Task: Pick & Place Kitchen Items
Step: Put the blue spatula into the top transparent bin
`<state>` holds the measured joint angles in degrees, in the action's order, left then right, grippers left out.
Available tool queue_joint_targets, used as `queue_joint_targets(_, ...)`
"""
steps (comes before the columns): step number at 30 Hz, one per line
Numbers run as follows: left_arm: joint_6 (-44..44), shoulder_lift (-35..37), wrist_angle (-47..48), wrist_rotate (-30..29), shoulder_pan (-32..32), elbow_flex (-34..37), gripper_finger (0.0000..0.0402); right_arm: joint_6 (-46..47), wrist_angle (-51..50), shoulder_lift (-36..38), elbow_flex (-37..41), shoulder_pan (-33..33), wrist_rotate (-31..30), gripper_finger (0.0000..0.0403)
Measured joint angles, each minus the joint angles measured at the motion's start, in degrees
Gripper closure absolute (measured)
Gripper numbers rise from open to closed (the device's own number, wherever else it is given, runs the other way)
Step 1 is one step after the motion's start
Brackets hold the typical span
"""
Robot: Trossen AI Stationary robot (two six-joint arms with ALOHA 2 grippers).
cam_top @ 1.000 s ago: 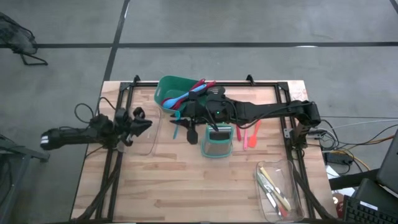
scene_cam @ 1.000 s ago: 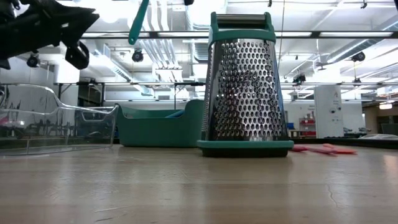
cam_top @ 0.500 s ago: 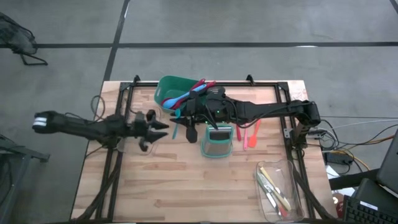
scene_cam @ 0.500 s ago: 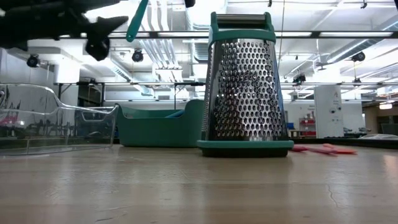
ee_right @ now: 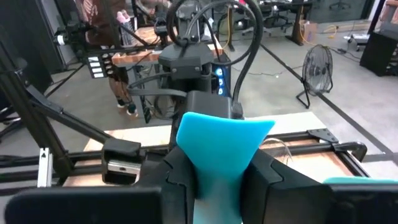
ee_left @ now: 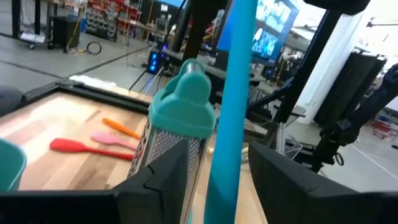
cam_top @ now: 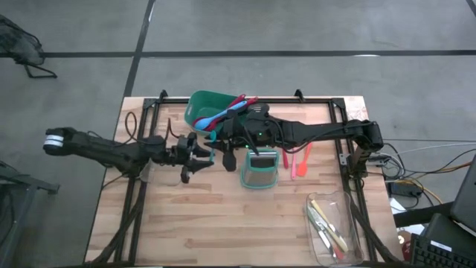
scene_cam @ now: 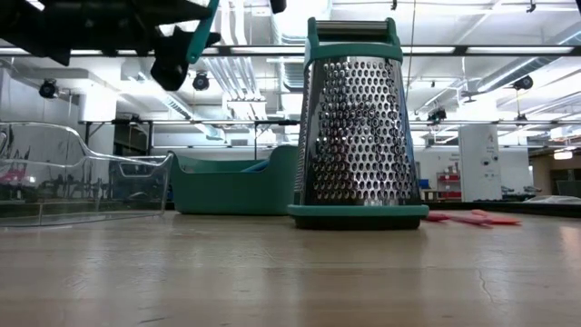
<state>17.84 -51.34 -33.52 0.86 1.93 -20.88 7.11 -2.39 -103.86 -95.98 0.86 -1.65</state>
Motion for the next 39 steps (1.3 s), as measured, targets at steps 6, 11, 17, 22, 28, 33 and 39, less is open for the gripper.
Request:
queue_joint_targets(6, 0.5, -0.1, -0.1, 0.0, 0.0, 0.1, 0.0288, 0.0, -0.5, 0.0, 0.0, 0.0, 0.0, 0.0317)
queue_joint_targets(11, 0.2, -0.1, -0.1, 0.1, 0.0, 0.2, 0.0364, 0.0, -0.5, 0.0, 0.0, 0.0, 0.0, 0.0319)
queue_joint_targets(17, 0.0, -0.1, 0.0, 0.1, 0.0, 0.2, 0.0364, 0.0, -0.6, 0.0, 0.1, 0.0, 0.0, 0.0316)
queue_joint_targets(22, 0.3, 0.0, 0.1, -0.2, 0.0, 0.3, 0.0364, 0.0, -0.6, 0.0, 0.1, 0.0, 0.0, 0.0276)
queue_joint_targets(28, 3.3, 4.5, 3.6, -0.3, 0.0, 0.3, 0.037, -1.1, -4.5, 2.3, 0.1, 0.0, 0.4, 0.0214)
queue_joint_targets(33, 7.9, 13.1, 19.2, -0.6, 0.0, 0.3, 0.037, -1.8, -12.6, 5.6, 0.1, 0.0, 0.2, 0.0172)
queue_joint_targets(39, 16.3, 23.5, 55.4, -7.6, 0.0, -6.7, 0.0369, -0.4, -22.8, 7.9, 0.1, 0.0, 0.2, 0.0142)
